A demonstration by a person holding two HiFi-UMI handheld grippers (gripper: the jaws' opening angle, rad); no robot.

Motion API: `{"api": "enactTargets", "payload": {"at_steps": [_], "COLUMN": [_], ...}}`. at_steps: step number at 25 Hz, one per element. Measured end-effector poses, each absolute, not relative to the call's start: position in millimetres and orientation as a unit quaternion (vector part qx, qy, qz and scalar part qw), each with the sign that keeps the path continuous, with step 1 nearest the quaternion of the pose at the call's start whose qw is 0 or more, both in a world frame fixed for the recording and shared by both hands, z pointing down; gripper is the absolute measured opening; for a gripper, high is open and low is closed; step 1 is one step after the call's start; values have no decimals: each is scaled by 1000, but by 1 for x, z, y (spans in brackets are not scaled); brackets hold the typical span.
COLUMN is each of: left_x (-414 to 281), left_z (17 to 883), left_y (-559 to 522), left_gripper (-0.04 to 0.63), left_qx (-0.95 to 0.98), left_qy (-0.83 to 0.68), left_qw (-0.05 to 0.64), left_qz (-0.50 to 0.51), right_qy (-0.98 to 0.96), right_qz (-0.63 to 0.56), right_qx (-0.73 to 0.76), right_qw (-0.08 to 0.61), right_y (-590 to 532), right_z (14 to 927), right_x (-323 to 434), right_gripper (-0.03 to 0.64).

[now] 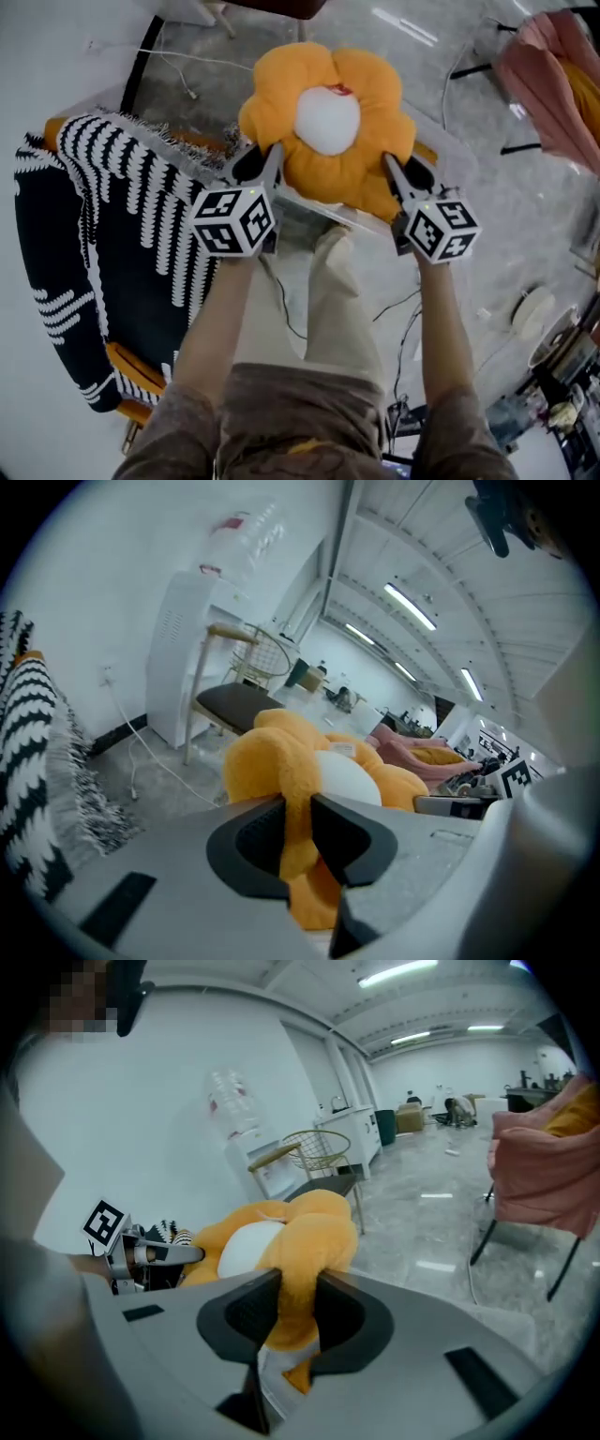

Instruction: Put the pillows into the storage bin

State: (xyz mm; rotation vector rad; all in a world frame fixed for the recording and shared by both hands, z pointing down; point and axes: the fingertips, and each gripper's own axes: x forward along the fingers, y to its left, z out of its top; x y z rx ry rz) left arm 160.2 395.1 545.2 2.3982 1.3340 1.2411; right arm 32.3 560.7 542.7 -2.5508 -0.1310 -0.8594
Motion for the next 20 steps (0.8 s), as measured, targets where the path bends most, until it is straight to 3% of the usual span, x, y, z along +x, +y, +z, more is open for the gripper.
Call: {"api": "enactTargets", "payload": {"at_steps": [8,20], "left_x": [92,51], "left_z": [640,755], "left_y": [469,469], "left_gripper": [64,67], "left_qx": [747,724], "left_qy": [482,468], "left_qw": [9,-35], "left_qz": [458,506], "right_qy": [-100,-111], "right_qz": [-358,-404], "right_qx": [-888,-848], "right_qw": [269,325], "right_y": [618,609], "right_z": [639,760], "right_x": [-55,-105], "right_gripper": [98,112]}}
